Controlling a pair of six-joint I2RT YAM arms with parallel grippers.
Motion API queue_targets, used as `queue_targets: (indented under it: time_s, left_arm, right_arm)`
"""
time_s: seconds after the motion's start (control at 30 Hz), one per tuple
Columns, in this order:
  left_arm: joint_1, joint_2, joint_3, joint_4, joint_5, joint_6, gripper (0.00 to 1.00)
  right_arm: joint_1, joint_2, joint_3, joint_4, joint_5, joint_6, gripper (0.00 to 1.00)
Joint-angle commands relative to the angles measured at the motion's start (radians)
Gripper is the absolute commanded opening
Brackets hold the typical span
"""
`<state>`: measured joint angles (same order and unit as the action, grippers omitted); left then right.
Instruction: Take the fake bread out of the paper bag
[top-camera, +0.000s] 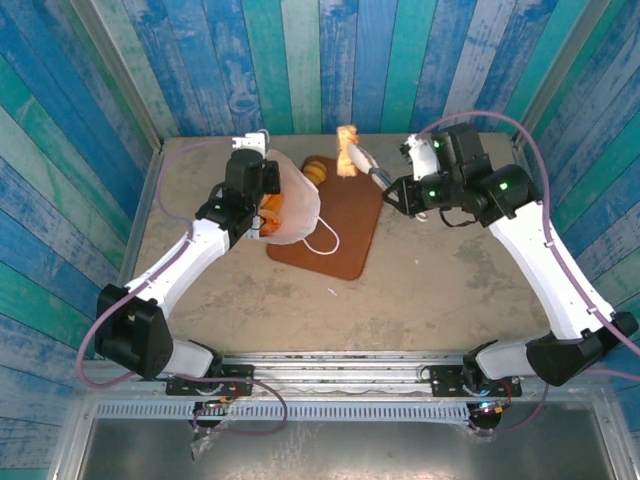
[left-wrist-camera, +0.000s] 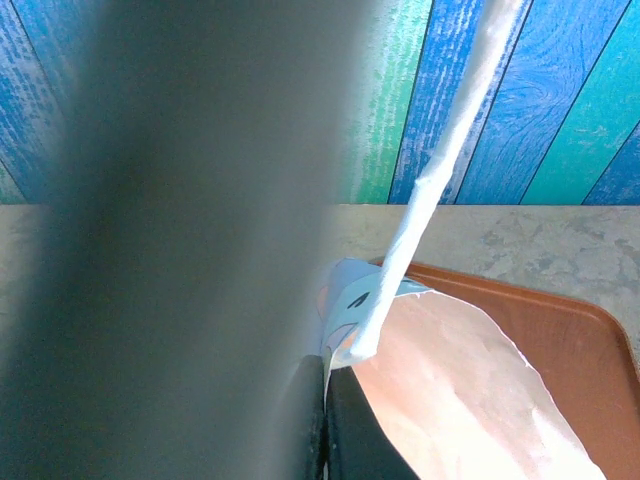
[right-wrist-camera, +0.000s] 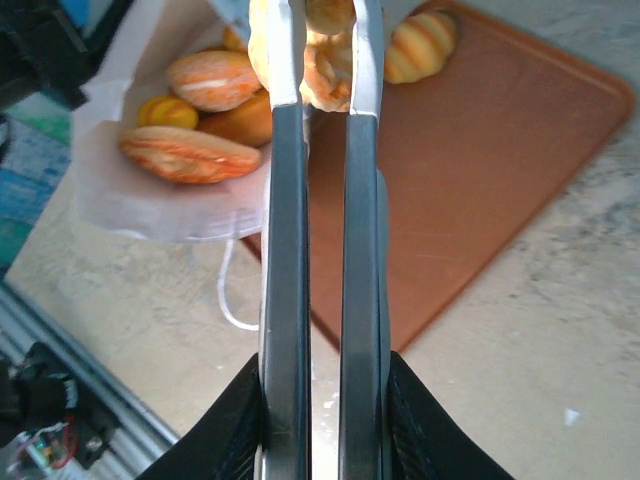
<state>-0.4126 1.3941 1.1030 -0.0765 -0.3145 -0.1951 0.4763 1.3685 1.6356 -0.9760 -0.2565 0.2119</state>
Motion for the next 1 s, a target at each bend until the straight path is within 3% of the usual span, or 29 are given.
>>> queue_targets:
  time_s: [0.0, 0.73, 0.97]
  left_arm:
    - [0.000, -0.017, 0.009, 0.032, -0.014, -0.007, 0.01]
    - [0.000, -0.052, 0.015, 0.033, -0.008, -0.015, 0.01]
    - [0.000, -0.047, 0.018, 0.030, -0.004, -0.014, 0.01]
  right_arm:
    - [-0.024, -0.001, -0.016, 0.035, 0.067, -0.077, 0.21]
    - [-0.001, 0.341, -0.022, 0.152, 0.531, -0.597, 0.25]
    - [-0.001, 0.421, -0.030, 0.222, 0.565, -0.678, 0.23]
